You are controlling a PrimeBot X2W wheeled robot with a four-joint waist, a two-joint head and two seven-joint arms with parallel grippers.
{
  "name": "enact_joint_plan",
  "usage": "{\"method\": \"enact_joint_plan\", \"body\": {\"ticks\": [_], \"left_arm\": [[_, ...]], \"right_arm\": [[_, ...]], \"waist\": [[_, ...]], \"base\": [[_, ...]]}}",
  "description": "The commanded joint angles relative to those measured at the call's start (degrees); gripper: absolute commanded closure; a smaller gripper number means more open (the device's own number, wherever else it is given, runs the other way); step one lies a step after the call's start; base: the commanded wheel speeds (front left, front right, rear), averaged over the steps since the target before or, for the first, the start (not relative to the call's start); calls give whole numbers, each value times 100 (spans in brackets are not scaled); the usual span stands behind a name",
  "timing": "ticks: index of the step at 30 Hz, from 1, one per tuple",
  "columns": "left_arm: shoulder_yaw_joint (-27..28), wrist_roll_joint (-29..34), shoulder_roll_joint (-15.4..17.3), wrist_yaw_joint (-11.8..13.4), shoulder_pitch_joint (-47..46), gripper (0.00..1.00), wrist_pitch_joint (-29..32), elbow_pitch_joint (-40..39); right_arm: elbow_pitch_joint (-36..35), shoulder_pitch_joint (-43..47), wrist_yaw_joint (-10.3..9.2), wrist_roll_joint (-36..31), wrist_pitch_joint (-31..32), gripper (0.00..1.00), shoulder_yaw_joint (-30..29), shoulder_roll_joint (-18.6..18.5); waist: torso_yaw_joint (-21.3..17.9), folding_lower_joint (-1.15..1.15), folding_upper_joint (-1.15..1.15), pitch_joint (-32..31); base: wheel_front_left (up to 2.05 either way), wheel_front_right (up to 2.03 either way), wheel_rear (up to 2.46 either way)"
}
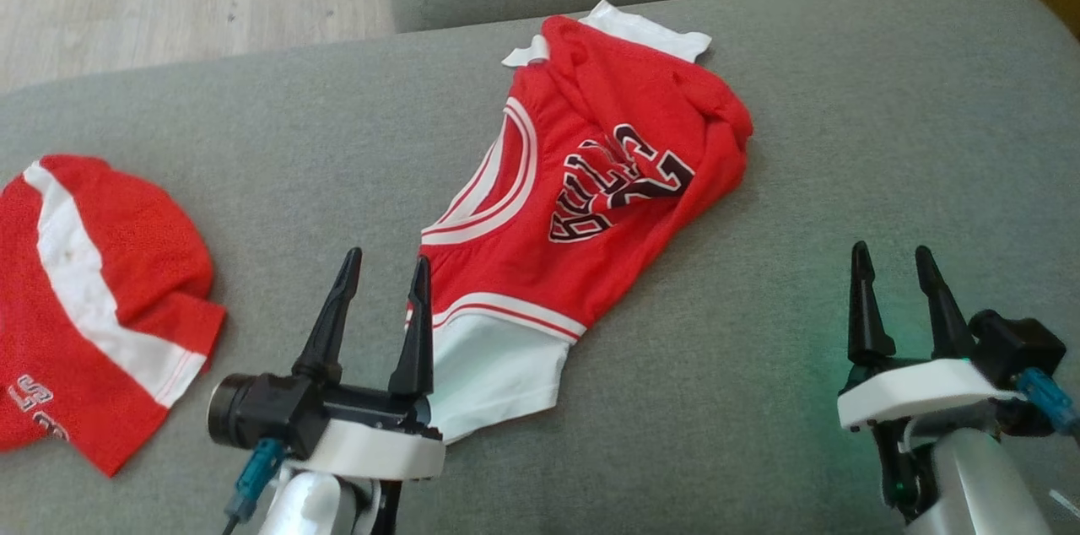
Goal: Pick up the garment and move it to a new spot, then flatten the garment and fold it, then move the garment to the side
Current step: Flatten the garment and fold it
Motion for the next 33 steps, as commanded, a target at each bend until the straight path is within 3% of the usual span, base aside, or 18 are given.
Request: {"method": "enact_joint_plan", "body": {"ticks": [1, 10, 18, 22, 23, 24, 25, 33], "left_arm": [[124, 56, 3, -18, -205, 0, -37, -167], [-8, 77, 3, -36, -422, 0, -37, -97], [-123, 66, 3, -34, -601, 0, -37, -64], [-154, 49, 3, -14, -636, 0, -37, -58], [-159, 47, 3, -11, -637, 0, -37, -56], [-162, 46, 3, -6, -638, 0, -37, -53], [-162, 45, 3, 0, -637, 0, -37, -50], [-101, 63, 3, 19, -555, 0, -37, 13]], "right_arm": [[-186, -213, 39, 25, -68, 0, 161, -2], [517, -1118, 39, 649, 86, 0, 266, -1], [1905, -2150, 39, 1007, 342, 0, -61, -1], [2667, -2564, 39, 728, 302, 0, -317, -1], [2838, -2654, 39, 702, 287, 22, -373, -1], [2995, -2735, 39, 678, 261, 79, -431, -1], [3126, -2806, 39, 651, 223, 100, -463, -1], [3380, -2923, 39, 315, -50, 100, -320, -1]], "waist": [[111, 0, 0, 112], [630, 0, 0, 585], [1114, 0, 0, 840], [1219, 0, 0, 893], [1232, 0, 0, 899], [1238, 0, 0, 901], [1237, 0, 0, 898], [896, 0, 0, 693]], "base": [[0, 0, 0], [0, 0, 0], [0, 0, 0], [0, 0, 0], [0, 0, 0], [0, 0, 0], [0, 0, 0], [0, 0, 0]]}}
